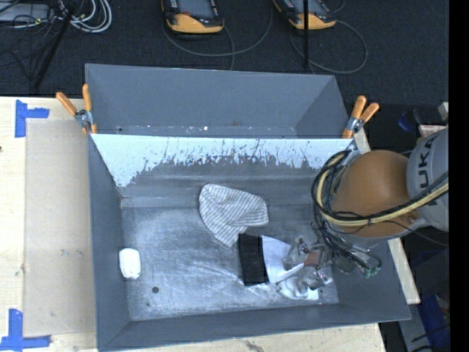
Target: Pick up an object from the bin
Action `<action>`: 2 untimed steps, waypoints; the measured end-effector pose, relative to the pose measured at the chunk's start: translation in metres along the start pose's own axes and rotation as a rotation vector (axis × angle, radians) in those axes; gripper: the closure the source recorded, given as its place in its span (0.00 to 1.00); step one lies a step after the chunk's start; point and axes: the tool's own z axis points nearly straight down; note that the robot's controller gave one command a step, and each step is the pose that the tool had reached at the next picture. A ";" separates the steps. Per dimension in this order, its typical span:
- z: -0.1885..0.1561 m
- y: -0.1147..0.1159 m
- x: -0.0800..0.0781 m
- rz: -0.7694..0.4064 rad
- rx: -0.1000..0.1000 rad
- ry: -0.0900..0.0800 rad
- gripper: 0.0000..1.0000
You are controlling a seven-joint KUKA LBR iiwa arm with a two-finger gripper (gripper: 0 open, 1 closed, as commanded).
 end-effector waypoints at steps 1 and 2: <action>0.000 0.000 0.000 -0.001 0.000 0.000 1.00; 0.000 0.000 0.000 -0.002 0.000 0.000 1.00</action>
Offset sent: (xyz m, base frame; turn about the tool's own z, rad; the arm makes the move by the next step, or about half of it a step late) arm 0.0000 0.0000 0.0000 0.0000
